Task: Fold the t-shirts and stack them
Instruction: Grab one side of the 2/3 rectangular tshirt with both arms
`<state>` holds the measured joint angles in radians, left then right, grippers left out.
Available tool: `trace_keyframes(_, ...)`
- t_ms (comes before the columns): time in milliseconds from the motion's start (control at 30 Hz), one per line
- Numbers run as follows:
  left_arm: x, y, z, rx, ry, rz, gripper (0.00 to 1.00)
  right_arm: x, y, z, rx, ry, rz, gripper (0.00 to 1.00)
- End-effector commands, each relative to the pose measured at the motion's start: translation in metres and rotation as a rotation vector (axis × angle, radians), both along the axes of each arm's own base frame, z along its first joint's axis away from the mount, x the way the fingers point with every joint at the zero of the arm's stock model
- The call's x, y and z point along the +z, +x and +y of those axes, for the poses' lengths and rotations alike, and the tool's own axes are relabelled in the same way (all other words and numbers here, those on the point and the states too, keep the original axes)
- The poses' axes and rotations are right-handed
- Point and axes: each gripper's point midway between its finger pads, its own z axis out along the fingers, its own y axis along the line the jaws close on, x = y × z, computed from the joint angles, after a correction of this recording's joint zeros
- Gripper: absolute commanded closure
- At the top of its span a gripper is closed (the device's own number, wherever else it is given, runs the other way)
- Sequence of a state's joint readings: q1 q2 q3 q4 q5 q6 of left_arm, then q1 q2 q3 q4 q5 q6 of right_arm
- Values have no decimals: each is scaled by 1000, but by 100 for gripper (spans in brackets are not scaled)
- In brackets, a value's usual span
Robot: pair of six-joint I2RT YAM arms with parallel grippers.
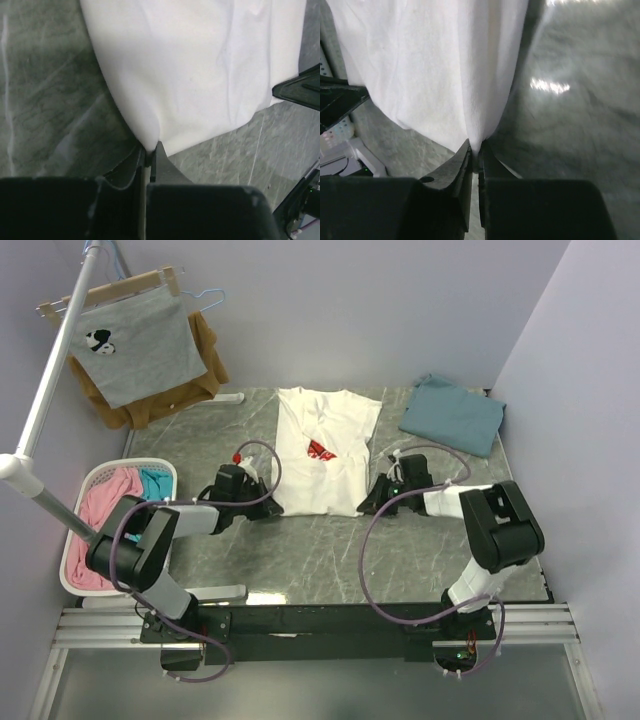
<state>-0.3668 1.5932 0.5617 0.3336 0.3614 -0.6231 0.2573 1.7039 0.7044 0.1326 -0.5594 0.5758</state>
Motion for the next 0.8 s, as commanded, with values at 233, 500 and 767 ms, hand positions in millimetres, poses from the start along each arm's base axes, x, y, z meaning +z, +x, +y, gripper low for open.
trace_keyframes(233,0,-85,16,23,33,223,99,-10,-75,-43,-158,-229,166,100)
trace_keyframes(500,13,-124,8,20,-10,220,69,-3,-98,-56,-241,-264,164,67)
trace_keyframes(767,3,-124,8,19,-6,219,29,-7,-103,-54,-259,-228,162,43)
